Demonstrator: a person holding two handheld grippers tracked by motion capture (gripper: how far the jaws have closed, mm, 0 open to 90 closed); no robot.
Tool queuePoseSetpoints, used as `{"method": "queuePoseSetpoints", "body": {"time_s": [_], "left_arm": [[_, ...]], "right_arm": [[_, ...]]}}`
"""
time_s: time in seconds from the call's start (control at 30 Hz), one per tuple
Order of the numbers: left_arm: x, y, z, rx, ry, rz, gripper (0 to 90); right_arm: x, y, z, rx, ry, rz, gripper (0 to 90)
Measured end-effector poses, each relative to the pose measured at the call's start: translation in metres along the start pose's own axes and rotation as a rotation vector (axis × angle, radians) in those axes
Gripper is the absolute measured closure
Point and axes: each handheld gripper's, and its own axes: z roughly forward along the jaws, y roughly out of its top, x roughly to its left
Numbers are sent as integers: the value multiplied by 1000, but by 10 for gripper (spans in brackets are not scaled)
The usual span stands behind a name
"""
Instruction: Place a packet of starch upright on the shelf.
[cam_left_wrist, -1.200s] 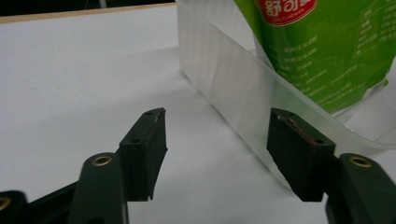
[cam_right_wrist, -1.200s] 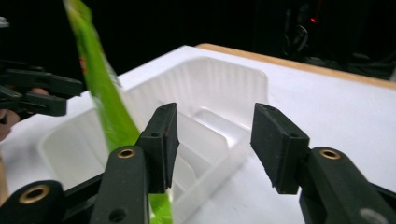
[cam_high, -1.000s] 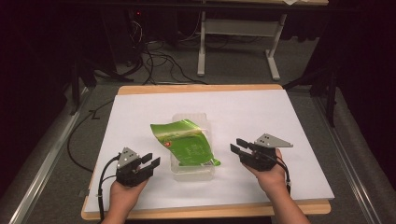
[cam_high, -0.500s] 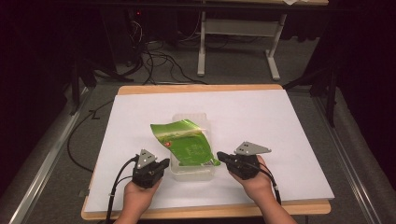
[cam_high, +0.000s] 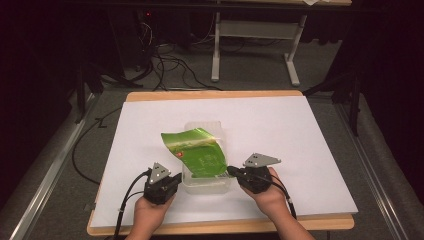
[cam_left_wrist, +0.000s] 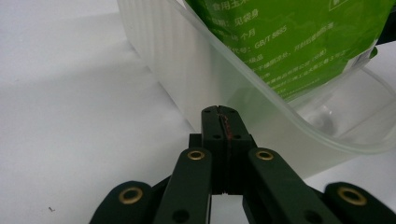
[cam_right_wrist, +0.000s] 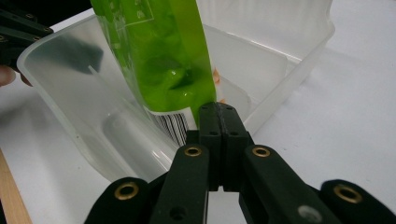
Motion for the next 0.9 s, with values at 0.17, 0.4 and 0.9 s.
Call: {"method": "queuePoseSetpoints", "body": {"time_s": [0.17, 0.4, 0.9], "left_arm": [[1, -1, 1, 0, -2, -2, 900], [0, -1, 1, 4, -2, -1, 900], [0, -2, 0, 8, -4, 1, 900]], "right_arm": [[0, 0, 4, 3, 13, 4, 900], [5, 2, 10, 11, 15, -12, 900], [11, 3, 21, 22, 13, -19, 900]]}}
